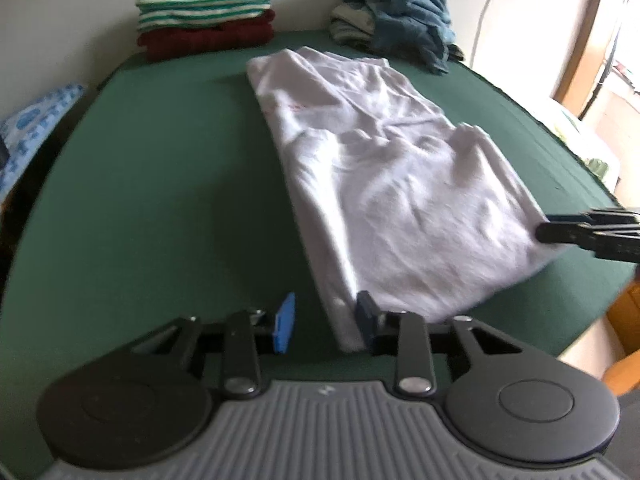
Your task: Fold clothes
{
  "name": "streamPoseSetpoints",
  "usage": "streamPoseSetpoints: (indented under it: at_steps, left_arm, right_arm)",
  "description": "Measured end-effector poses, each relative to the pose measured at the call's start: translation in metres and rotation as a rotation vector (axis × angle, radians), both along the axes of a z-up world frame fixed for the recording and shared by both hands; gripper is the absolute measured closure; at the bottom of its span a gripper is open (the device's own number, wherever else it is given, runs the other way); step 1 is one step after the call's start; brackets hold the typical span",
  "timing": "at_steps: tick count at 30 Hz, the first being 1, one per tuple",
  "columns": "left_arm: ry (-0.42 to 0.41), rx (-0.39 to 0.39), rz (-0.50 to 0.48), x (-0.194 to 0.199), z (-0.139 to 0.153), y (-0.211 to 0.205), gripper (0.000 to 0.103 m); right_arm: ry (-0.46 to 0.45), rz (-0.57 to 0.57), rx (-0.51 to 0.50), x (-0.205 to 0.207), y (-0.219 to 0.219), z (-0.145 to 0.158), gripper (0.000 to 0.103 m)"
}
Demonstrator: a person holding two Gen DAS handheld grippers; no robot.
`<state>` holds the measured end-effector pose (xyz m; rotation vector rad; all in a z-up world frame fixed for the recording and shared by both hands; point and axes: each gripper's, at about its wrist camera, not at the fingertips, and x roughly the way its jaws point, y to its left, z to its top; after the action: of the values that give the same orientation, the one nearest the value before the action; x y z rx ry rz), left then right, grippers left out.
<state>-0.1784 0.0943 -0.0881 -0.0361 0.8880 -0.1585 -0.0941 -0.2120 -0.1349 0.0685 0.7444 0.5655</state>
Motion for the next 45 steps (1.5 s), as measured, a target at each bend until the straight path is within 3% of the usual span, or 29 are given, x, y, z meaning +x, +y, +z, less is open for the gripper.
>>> streamPoseSetpoints:
  at_steps: [5,7,11,14,15,20,24,30,37,45]
  left_arm:
    - [0.0,0.018,-0.01,-0.017,-0.002,-0.014,0.062]
    - [0.012,-0.037,0.021,-0.017,-0.003,-0.008,0.06]
    - [0.01,-0.184,0.083,-0.016,-0.007,0.007,0.053]
    - [-0.009,-0.262,0.116,-0.014,-0.011,0.014,0.055]
    - [-0.015,-0.265,0.125,-0.015,-0.011,0.013,0.062]
    - [-0.028,-0.27,0.16,-0.02,-0.013,0.007,0.083]
    - [-0.034,-0.317,0.23,-0.021,-0.016,0.009,0.095]
    - [-0.07,-0.269,0.227,-0.014,-0.003,-0.003,0.099]
    - [-0.078,-0.313,0.231,-0.036,0.007,0.0,0.099]
    - [-0.014,-0.28,0.197,-0.056,0.005,-0.011,0.098]
  right_arm:
    - [0.001,-0.022,-0.022,-0.007,-0.001,0.002,0.074]
    - [0.01,-0.041,-0.017,-0.011,-0.004,0.002,0.069]
    - [0.023,-0.066,0.03,-0.014,-0.011,-0.001,0.067]
    - [0.001,-0.058,0.017,-0.016,-0.006,-0.002,0.066]
    - [-0.011,-0.051,0.009,-0.016,-0.004,-0.003,0.067]
    - [-0.067,-0.004,-0.02,-0.024,0.001,-0.005,0.083]
    - [-0.02,-0.014,0.029,-0.017,-0.006,-0.005,0.094]
    - [0.029,-0.022,0.107,-0.009,-0.017,0.001,0.097]
    - [0.092,-0.01,0.205,-0.011,-0.04,0.013,0.098]
    - [0.159,0.061,0.166,-0.026,-0.052,0.011,0.098]
